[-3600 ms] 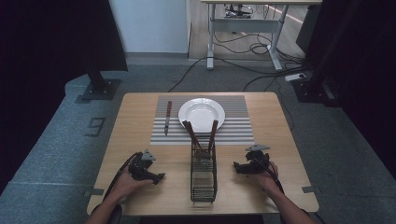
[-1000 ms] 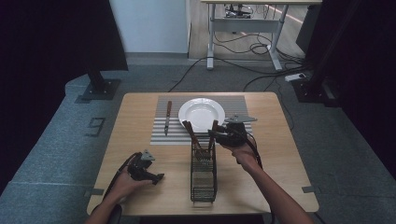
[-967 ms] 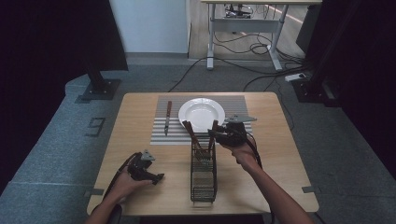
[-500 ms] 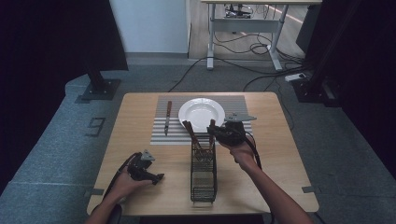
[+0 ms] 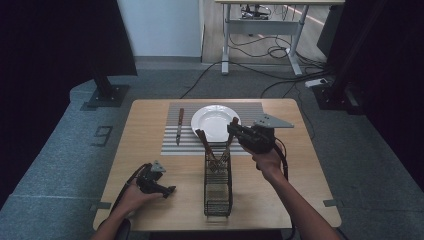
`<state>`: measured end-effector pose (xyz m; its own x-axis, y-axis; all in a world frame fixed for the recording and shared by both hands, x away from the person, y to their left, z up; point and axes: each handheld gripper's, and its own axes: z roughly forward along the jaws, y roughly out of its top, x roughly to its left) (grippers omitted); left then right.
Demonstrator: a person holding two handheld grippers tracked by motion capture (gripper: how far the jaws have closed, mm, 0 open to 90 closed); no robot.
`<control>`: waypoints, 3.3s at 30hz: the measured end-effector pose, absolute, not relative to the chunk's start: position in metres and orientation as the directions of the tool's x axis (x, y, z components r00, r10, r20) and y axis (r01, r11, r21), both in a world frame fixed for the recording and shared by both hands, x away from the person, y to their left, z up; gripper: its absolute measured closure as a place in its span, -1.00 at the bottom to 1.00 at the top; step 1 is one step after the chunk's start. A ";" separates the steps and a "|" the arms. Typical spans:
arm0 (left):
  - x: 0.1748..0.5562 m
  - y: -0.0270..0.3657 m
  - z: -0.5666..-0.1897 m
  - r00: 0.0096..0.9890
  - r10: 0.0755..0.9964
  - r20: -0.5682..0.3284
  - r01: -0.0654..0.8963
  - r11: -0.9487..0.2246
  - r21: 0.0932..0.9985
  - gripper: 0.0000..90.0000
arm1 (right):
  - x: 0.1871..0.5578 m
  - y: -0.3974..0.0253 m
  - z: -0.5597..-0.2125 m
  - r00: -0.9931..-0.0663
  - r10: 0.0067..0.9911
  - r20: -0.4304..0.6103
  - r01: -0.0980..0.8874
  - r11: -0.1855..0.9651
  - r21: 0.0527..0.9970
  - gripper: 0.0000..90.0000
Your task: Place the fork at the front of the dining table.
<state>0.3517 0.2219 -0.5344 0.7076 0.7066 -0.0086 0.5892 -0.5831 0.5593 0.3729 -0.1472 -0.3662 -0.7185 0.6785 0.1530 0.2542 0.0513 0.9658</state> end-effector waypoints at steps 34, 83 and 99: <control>0.352 0.222 -0.535 0.708 0.706 -0.009 0.588 -0.583 0.561 -0.73 | 0.395 -0.213 -0.365 -0.566 0.810 0.153 0.245 -0.012 0.970 0.78; 0.352 0.224 -0.535 0.714 0.700 -0.009 0.580 -0.584 0.568 -0.73 | 0.470 -0.217 -0.443 -0.360 0.929 0.080 0.410 0.081 0.909 0.78; 0.352 0.224 -0.535 0.715 0.699 -0.009 0.578 -0.584 0.570 -0.73 | 0.502 -0.207 -0.450 -0.328 0.940 0.095 0.434 0.061 0.899 0.77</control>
<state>0.3522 0.2241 -0.5354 0.7151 0.6990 -0.0091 0.5779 -0.5838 0.5703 0.5019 -0.2069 -0.4499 -0.3285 0.9397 0.0949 0.4343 0.0610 0.8987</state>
